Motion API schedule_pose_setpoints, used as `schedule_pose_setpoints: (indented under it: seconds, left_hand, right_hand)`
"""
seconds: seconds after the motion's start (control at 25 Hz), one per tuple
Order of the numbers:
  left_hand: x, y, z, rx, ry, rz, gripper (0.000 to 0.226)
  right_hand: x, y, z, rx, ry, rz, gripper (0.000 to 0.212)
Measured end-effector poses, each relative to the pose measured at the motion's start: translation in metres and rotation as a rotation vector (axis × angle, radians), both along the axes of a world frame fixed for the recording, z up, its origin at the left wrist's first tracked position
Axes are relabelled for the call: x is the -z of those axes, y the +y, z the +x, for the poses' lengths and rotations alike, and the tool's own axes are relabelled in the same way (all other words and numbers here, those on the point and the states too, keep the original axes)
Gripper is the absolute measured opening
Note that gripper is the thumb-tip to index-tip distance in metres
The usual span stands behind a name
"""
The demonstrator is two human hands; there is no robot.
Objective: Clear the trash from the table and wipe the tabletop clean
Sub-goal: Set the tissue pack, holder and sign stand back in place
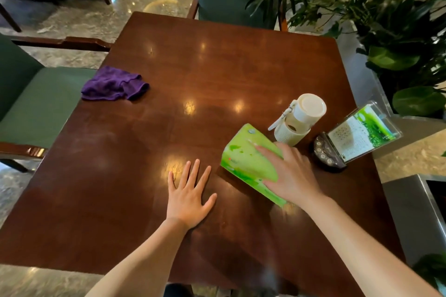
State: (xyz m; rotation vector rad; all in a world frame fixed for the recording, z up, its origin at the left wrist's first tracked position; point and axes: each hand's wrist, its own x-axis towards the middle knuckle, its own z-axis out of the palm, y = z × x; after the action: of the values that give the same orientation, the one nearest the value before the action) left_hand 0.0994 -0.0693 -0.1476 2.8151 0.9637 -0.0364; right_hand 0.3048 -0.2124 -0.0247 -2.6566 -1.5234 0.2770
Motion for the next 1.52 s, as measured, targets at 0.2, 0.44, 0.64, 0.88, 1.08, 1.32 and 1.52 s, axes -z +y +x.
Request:
schedule_pose_setpoints:
  seconds: [0.2,0.44,0.64,0.88,1.08,1.32,1.52]
  left_hand:
    - [0.0,0.001,0.0,0.005,-0.016,-0.011,0.071]
    - [0.002,0.002,0.0,0.003,0.0,-0.028,0.072]
    - [-0.001,0.002,0.002,-0.006,0.009,-0.028,0.072]
    - [-0.002,0.003,0.001,0.0,0.018,-0.038,0.071]
    - [-0.002,0.003,0.0,-0.005,0.005,-0.027,0.071]
    - [-0.001,0.002,0.002,0.004,0.002,-0.013,0.071]
    - [0.0,0.003,0.0,-0.001,0.008,0.003,0.071]
  right_hand:
    - [-0.027,0.113,0.036,-0.222,-0.206,0.19,0.083]
    - [0.0,0.139,0.101,-0.254,-0.094,-0.005,0.077]
    - [0.02,0.13,0.091,-0.134,-0.083,-0.204,0.095]
    - [0.016,0.126,0.09,-0.164,-0.059,-0.239,0.095]
    - [-0.012,0.121,0.076,-0.108,-0.193,-0.233,0.095]
    - [-0.065,0.065,0.103,0.383,-0.122,-0.216,0.078]
    - [-0.05,0.047,0.108,0.339,0.076,0.032,0.057]
